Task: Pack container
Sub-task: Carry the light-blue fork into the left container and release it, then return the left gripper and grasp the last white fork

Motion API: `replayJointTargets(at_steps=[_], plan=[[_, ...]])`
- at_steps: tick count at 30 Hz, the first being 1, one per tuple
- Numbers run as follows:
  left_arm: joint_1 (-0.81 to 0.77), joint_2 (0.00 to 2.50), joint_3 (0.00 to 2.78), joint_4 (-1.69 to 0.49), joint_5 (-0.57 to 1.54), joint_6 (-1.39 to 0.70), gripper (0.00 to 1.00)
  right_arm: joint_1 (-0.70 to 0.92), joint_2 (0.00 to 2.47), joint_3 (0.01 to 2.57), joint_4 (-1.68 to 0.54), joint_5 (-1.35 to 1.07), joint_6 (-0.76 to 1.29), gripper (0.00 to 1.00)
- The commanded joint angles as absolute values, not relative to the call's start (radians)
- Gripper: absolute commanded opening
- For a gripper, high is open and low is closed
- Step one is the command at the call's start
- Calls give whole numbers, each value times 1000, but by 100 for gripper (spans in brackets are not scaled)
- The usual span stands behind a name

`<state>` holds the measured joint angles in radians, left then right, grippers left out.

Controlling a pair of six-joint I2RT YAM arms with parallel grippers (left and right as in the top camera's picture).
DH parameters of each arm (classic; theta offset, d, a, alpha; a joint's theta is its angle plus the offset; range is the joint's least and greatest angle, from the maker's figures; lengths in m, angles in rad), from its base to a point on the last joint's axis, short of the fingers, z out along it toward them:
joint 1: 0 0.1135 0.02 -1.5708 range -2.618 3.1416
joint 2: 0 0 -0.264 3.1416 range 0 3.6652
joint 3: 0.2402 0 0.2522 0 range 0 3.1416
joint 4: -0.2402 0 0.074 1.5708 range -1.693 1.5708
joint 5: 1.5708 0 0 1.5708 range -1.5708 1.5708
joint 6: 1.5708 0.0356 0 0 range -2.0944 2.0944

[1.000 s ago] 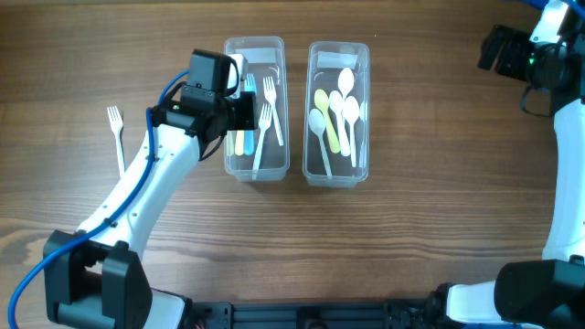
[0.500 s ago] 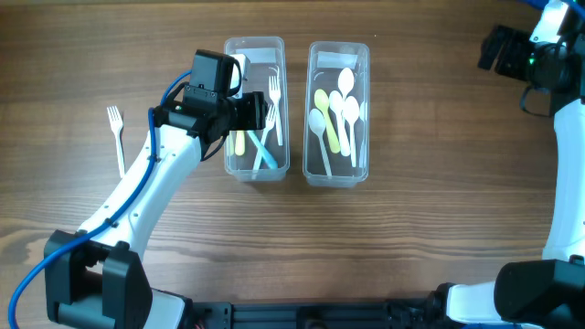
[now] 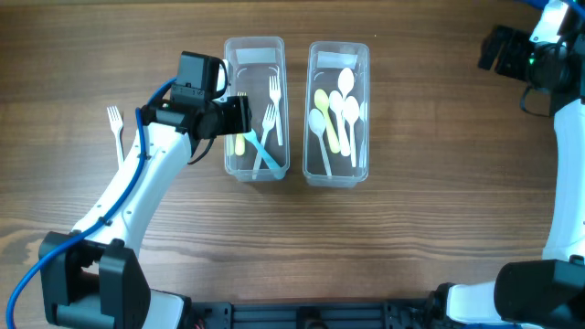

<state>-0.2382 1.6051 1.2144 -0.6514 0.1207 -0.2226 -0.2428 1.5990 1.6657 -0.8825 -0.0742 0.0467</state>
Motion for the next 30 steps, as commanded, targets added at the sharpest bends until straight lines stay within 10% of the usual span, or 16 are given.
replayJointTargets(at_steps=[1,30], plan=[[-233,1591,1206,-665,115,-221,66,-240,1604,1667,-879,-78,36,100],[3,1592,1206,-709,-304,-321,67,-240,1604,1667,-879,-78,37,100]])
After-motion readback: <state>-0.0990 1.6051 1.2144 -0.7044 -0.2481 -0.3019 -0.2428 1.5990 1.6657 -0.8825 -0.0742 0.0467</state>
